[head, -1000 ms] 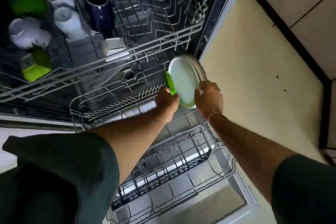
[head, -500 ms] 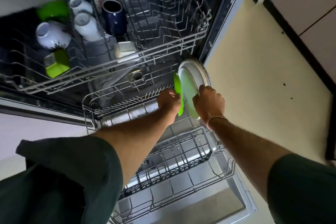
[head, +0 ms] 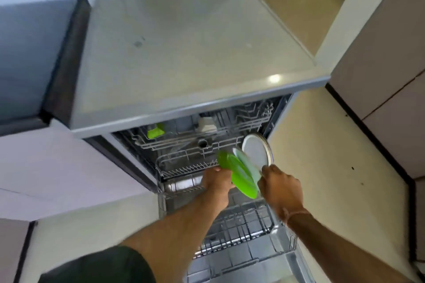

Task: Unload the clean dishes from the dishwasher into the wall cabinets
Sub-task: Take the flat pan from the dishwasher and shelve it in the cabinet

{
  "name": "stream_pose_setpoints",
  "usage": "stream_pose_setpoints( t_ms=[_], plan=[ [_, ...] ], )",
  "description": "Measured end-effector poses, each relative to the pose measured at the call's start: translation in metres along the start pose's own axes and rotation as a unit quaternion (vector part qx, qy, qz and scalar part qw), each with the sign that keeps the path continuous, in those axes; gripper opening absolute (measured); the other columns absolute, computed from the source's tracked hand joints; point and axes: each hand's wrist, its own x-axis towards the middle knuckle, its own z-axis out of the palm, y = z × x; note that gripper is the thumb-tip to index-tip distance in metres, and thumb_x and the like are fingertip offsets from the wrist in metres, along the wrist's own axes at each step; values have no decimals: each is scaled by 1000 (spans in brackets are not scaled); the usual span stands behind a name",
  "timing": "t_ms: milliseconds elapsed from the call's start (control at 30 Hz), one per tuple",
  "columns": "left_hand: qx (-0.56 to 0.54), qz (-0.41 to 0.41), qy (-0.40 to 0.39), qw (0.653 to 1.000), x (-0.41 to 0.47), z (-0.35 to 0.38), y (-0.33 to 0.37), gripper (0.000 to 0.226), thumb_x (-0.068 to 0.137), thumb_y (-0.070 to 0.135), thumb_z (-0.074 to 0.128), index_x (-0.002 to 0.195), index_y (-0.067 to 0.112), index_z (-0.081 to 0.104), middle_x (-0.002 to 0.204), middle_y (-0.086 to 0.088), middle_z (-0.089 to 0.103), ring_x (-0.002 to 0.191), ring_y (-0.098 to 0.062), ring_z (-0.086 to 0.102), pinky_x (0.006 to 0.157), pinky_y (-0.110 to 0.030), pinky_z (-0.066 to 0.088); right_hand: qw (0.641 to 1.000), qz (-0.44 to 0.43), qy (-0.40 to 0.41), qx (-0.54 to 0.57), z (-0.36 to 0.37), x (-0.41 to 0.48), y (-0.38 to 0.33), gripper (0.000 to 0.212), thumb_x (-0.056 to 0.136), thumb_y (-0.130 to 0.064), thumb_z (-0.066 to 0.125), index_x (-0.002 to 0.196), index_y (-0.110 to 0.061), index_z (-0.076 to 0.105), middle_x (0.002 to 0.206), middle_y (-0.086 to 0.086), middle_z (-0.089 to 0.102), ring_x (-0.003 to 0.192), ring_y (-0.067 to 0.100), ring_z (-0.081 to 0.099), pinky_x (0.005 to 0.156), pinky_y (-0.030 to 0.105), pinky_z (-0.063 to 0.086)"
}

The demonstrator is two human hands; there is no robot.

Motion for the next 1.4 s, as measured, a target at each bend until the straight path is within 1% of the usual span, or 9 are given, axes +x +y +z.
stream_pose_setpoints(
  t_ms=[100, 267, 367, 467, 567, 800, 1033, 1200, 1400],
  plan=[
    [-30, -22, 0, 999, -47, -55, 33, 18, 91, -7, 54, 106, -4, 63, 110, -22, 67, 83, -30, 69, 66, -40, 62, 999, -35, 40, -7, -50, -30, -35, 8, 83, -29, 60, 86, -22, 60, 84, -1, 63, 62, 30, 67, 51, 33, 46],
    [-118, 2, 21, 993, -145, -154, 91, 13, 91, -10, 53, 83, -2, 60, 90, -20, 68, 73, -31, 68, 50, -36, 60, 982, -127, 137, -16, -139, -75, -119, 15, 72, -34, 49, 65, -22, 55, 61, -3, 55, 40, 22, 56, 31, 26, 31],
    [-185, 41, 41, 981, -205, -219, 125, 10, 89, -13, 55, 83, -7, 59, 88, -22, 65, 67, -30, 62, 35, -30, 52, 966, -179, 182, -26, -190, -98, -174, 18, 68, -30, 70, 66, -23, 54, 61, -4, 53, 40, 20, 53, 33, 26, 21],
    [-225, 119, 41, 966, -261, -282, 157, 11, 89, -13, 54, 95, -13, 63, 94, -27, 68, 73, -33, 67, 43, -30, 56, 947, -234, 217, -25, -234, -113, -230, 28, 63, -26, 82, 70, -24, 55, 64, -4, 53, 40, 21, 52, 36, 27, 20],
    [-259, 176, 44, 949, -310, -344, 195, 16, 89, -13, 51, 100, -11, 62, 94, -26, 69, 73, -32, 68, 49, -32, 59, 913, -288, 288, -1, -284, -123, -293, 10, 75, -29, 62, 75, -24, 53, 66, -4, 52, 42, 23, 52, 33, 28, 27],
    [-344, 279, 61, 895, -407, -469, 292, 18, 90, -15, 48, 81, -5, 60, 72, -17, 63, 62, -25, 64, 44, -33, 58, 852, -355, 385, 12, -402, -127, -431, 16, 78, -32, 47, 73, -21, 57, 65, -1, 53, 42, 26, 54, 36, 26, 23],
    [-387, 361, 82, 844, -455, -574, 387, 16, 89, -15, 49, 100, -8, 58, 74, -17, 63, 63, -25, 63, 44, -33, 58, 803, -407, 435, 26, -487, -104, -560, 13, 79, -27, 50, 70, -19, 53, 64, 0, 51, 42, 25, 53, 34, 29, 31],
    [-395, 410, 122, 813, -473, -651, 457, 27, 87, -18, 48, 111, -9, 52, 74, -20, 62, 60, -28, 63, 41, -35, 57, 767, -435, 470, 48, -535, -65, -658, 17, 71, -16, 76, 71, -17, 59, 62, 0, 53, 39, 24, 49, 34, 26, 37],
    [-401, 469, 161, 770, -489, -739, 557, 18, 90, -15, 45, 96, -4, 58, 80, -18, 62, 59, -25, 65, 38, -32, 54, 685, -489, 526, 122, -594, -13, -772, 11, 74, -15, 69, 70, -15, 58, 63, 2, 55, 40, 27, 52, 38, 22, 29]
  ],
)
